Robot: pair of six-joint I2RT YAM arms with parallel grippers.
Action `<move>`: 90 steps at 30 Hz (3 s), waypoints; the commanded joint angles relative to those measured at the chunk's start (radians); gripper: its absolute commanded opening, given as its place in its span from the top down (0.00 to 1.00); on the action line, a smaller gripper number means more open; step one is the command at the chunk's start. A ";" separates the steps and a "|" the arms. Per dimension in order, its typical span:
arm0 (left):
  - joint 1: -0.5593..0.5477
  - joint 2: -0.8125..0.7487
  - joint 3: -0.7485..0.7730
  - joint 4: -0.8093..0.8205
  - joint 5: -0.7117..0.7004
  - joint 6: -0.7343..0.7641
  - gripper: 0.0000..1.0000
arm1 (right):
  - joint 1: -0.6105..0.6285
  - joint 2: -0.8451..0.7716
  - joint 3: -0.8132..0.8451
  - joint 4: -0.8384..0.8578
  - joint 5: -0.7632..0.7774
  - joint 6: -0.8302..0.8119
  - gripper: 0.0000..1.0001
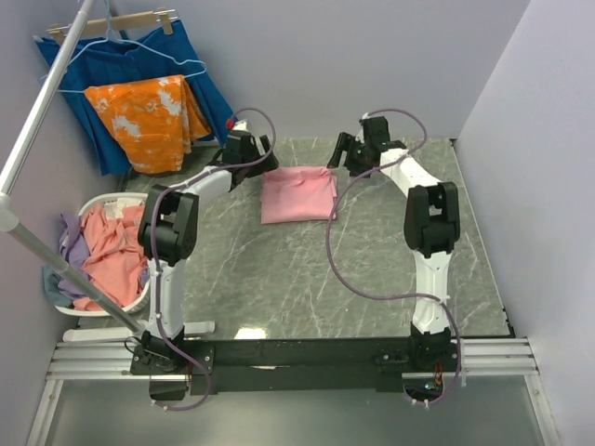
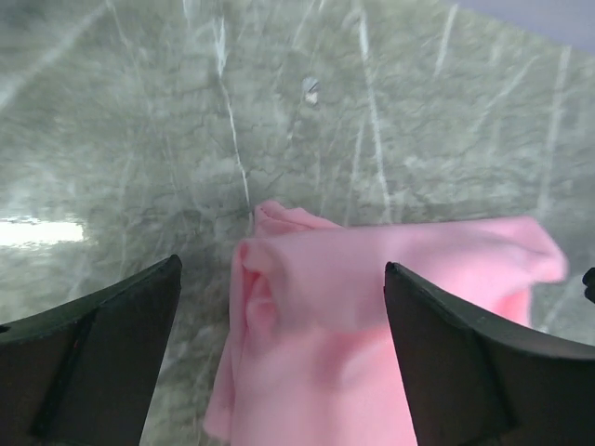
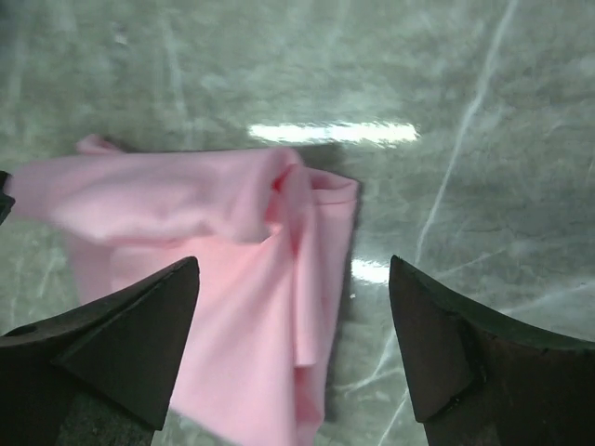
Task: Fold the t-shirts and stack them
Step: Fold the long partially folded tshirt into a neat square, then put the neatly folded tshirt into the corner of the board with the right arm
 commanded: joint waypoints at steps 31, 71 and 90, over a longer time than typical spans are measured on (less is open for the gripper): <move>0.000 0.114 0.117 0.199 0.442 -0.024 0.07 | 0.077 0.212 0.377 -0.013 -0.238 0.062 0.15; 0.071 -0.059 -0.211 0.463 0.505 -0.191 0.05 | 0.103 0.131 0.229 0.073 -0.351 0.076 0.13; 0.086 0.018 -0.122 0.253 0.229 -0.063 0.04 | 0.074 0.056 -0.053 -0.087 -0.012 0.006 0.13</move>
